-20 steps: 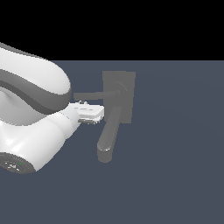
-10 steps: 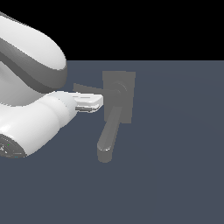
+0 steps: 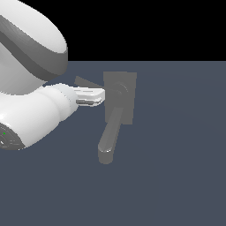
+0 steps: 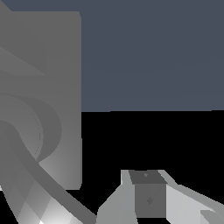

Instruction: Turn on the faucet by rotating a designated handle.

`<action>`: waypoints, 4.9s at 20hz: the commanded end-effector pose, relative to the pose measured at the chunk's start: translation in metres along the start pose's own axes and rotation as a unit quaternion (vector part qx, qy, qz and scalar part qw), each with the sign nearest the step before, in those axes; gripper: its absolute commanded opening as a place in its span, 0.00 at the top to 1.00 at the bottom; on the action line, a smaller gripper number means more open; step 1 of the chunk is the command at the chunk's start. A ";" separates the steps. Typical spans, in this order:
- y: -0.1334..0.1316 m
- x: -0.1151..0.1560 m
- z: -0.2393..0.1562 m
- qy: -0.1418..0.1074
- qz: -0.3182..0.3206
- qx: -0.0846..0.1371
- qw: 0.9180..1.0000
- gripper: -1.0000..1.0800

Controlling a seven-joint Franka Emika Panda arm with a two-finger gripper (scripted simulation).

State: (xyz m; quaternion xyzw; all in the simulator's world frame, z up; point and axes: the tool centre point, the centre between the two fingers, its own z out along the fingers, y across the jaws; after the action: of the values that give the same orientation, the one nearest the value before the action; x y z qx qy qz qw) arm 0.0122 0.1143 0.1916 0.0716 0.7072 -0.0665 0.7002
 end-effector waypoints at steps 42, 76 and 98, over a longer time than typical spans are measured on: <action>-0.081 -0.089 -0.004 0.005 0.000 0.000 1.000 1.00; -0.193 -0.092 -0.001 -0.003 0.002 -0.001 1.000 1.00; -0.238 -0.051 -0.002 -0.006 0.006 0.002 1.000 1.00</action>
State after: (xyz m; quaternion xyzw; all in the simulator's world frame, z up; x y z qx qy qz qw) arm -0.0407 -0.1192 0.2444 0.0992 0.6917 -0.0682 0.7121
